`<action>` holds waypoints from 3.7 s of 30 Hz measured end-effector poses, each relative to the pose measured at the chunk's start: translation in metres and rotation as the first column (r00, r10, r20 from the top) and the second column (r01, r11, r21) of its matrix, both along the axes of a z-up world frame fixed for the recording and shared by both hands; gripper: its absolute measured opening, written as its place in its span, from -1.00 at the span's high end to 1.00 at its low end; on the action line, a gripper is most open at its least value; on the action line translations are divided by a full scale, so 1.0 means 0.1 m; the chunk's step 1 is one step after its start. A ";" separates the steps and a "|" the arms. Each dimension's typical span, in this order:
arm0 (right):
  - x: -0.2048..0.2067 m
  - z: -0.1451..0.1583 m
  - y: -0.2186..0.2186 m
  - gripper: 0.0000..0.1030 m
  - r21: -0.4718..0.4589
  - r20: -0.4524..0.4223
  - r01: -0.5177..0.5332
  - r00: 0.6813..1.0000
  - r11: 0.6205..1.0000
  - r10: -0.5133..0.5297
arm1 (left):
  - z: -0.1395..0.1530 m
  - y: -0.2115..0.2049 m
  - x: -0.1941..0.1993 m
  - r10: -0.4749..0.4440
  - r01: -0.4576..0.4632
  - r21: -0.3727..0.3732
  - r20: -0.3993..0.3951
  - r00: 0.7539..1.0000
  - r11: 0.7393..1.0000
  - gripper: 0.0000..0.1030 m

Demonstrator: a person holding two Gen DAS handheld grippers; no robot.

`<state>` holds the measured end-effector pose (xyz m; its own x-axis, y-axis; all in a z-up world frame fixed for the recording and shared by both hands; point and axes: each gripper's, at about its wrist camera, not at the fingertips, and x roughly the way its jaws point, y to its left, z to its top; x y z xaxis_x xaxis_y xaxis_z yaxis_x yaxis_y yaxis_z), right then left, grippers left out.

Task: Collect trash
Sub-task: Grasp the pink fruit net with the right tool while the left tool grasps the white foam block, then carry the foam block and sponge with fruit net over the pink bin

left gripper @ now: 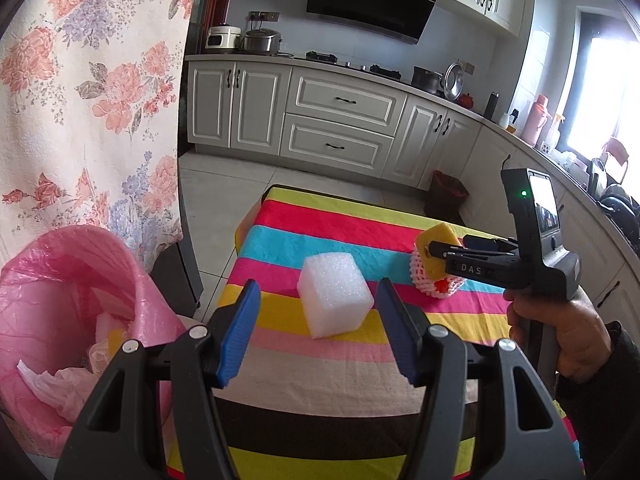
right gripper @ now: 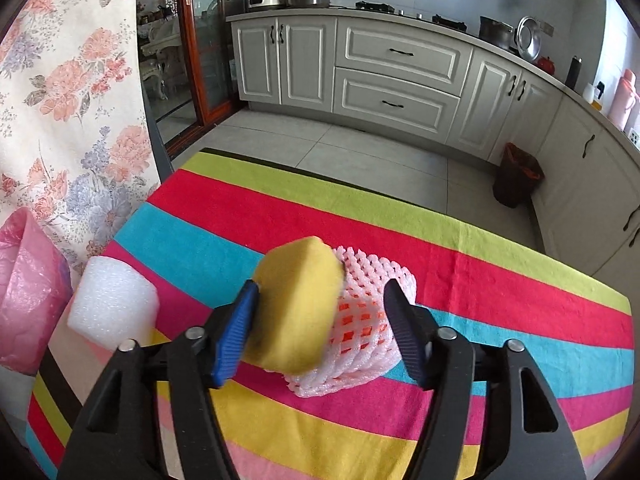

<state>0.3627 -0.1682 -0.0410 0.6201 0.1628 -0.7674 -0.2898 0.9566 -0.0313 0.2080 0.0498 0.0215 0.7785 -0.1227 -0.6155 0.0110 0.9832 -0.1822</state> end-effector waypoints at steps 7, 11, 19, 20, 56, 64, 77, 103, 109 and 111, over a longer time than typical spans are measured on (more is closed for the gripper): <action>0.03 -0.15 -0.06 -0.57 0.001 -0.029 0.031 0.999 1.000 -0.031 | -0.15 -0.08 0.17 -0.022 0.021 -0.033 -0.044 0.999 0.999 -0.25; 0.05 -0.22 -0.09 -0.62 0.011 -0.041 0.041 0.998 0.999 -0.040 | -0.29 -0.14 0.34 -0.035 0.029 -0.066 -0.087 0.996 0.997 -0.36; 0.12 -0.30 -0.15 -0.64 0.043 -0.063 0.036 0.997 0.998 -0.033 | -0.53 -0.31 0.67 -0.018 0.010 -0.054 -0.154 0.988 0.998 -0.58; 0.13 -0.31 -0.17 -0.59 0.055 -0.066 0.035 0.997 0.998 -0.032 | -0.55 -0.33 0.70 -0.017 0.009 -0.052 -0.158 0.987 0.999 -0.59; -0.79 0.53 -0.28 0.06 0.125 0.146 -0.029 0.989 0.992 0.011 | -0.09 0.01 0.11 0.056 -0.057 -0.013 -0.050 0.997 0.998 -0.03; -1.04 0.72 -0.07 0.06 0.137 0.173 -0.081 0.983 0.987 0.057 | 0.11 0.29 -0.21 0.111 -0.111 -0.011 -0.017 0.994 0.994 -0.03; -1.30 0.98 0.39 0.06 0.139 0.211 -0.173 0.967 0.975 0.141 | 0.36 0.77 -0.65 0.203 -0.202 -0.010 0.038 0.979 0.979 -0.03; -1.52 1.24 1.47 0.05 0.123 0.239 -0.367 0.913 0.922 0.331 | 0.57 1.62 -1.19 0.369 -0.370 -0.010 0.083 0.925 0.929 -0.04; -1.56 1.29 1.74 0.05 0.125 0.240 -0.413 0.895 0.902 0.377 | 0.61 1.76 -1.27 0.392 -0.392 -0.011 0.092 0.916 0.920 -0.04; -1.56 1.29 1.83 0.05 0.126 0.236 -0.426 0.890 0.896 0.390 | 0.62 1.80 -1.29 0.397 -0.398 -0.008 0.093 0.913 0.917 -0.04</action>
